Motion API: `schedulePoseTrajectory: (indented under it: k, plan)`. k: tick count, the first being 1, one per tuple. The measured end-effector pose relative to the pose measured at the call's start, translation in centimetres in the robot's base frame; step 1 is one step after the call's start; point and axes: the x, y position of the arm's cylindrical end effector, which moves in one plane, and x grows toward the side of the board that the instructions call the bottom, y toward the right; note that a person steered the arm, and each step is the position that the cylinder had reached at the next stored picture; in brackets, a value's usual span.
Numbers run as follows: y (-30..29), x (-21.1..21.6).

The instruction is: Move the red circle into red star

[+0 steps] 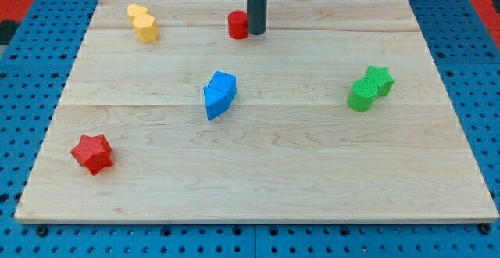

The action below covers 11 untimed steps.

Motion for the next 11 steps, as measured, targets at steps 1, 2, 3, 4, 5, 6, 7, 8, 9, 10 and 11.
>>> schedulePoseTrajectory:
  k: [1,2,3,4,5,6,7,8,9,10,11]
  plan:
    - [-4.8,-1.3]
    - [-5.8,-2.3]
    - [-6.2,-5.5]
    - [-10.0,-1.6]
    - [-10.9,5.0]
    - [-11.0,9.3]
    - [-13.8,10.5]
    - [-14.0,7.7]
    - [-17.5,11.4]
    - [-18.2,19.2]
    - [-18.8,23.8]
